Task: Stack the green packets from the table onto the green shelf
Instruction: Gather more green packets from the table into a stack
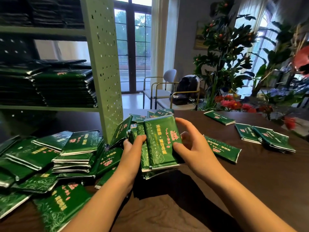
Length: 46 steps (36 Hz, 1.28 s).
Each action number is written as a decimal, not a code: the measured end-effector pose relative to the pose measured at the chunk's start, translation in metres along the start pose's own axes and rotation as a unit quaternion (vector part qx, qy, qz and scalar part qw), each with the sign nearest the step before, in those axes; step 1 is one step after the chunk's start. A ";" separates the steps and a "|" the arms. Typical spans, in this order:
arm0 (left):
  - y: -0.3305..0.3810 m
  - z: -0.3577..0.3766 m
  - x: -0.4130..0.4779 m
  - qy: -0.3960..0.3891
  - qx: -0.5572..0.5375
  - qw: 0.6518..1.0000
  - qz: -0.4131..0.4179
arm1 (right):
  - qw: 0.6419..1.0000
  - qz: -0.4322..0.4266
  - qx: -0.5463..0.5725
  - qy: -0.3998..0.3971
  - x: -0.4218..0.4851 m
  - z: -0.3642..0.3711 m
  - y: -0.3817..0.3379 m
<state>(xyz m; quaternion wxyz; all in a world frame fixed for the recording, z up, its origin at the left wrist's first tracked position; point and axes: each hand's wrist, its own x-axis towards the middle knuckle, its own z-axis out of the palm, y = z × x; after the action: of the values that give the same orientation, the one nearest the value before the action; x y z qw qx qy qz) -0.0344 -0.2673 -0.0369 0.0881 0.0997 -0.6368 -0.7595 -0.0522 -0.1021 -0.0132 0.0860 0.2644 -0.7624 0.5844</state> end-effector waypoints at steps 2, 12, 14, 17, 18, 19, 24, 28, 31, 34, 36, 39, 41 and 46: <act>0.001 0.002 -0.001 0.010 -0.007 1.000 0.006 | 1.000 -0.014 -0.024 0.012 -0.002 0.004 0.002; 0.008 0.007 -0.009 -0.046 0.036 0.998 0.020 | 0.997 -0.031 -0.077 -0.002 -0.008 0.009 0.002; 0.006 0.004 -0.008 -0.054 0.048 0.997 0.032 | 0.993 -0.037 -0.111 -0.023 -0.007 0.005 0.002; 0.005 0.002 -0.007 -0.065 0.061 0.995 0.043 | 0.977 -0.053 -0.198 -0.054 -0.007 -0.001 0.002; 0.005 0.002 -0.006 -0.068 0.066 0.994 0.051 | 0.973 -0.057 -0.214 -0.059 -0.006 -0.002 0.002; 0.005 0.002 -0.006 -0.068 0.072 0.994 0.056 | 0.971 -0.060 -0.223 -0.061 -0.006 -0.004 0.002; 0.003 0.001 -0.002 -0.061 0.093 0.992 0.066 | 0.977 -0.066 -0.204 -0.014 0.003 -0.017 0.012; 0.003 0.001 -0.003 -0.059 0.088 0.992 0.071 | 0.931 -0.020 -0.362 0.036 0.018 -0.048 0.038; 0.003 0.000 -0.003 -0.054 0.075 0.993 0.067 | 0.874 0.125 -0.470 -0.005 0.024 -0.072 0.056; 0.002 0.000 -0.003 -0.050 0.067 0.994 0.065 | 0.830 0.220 -0.511 -0.023 0.023 -0.087 0.063; 0.002 0.000 -0.003 -0.047 0.064 0.995 0.067 | 0.815 0.253 -0.521 -0.024 0.023 -0.093 0.065; 0.002 0.001 -0.004 -0.049 0.062 0.994 0.070 | 0.786 0.298 -0.540 -0.042 0.021 -0.097 0.064; 0.002 0.001 -0.004 -0.057 0.063 0.994 0.071 | 0.767 0.312 -0.557 -0.061 0.020 -0.098 0.062; -0.001 0.001 -0.003 -0.067 0.046 0.995 0.062 | 0.789 0.320 -0.519 -0.071 0.019 -0.106 0.048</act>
<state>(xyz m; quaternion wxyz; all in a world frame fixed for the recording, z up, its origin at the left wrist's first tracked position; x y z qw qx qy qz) -0.0317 -0.2651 -0.0372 0.0878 0.0126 -0.6808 -0.7271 -0.1116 -0.0001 -0.0133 -0.0363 -0.0382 -0.9959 0.0740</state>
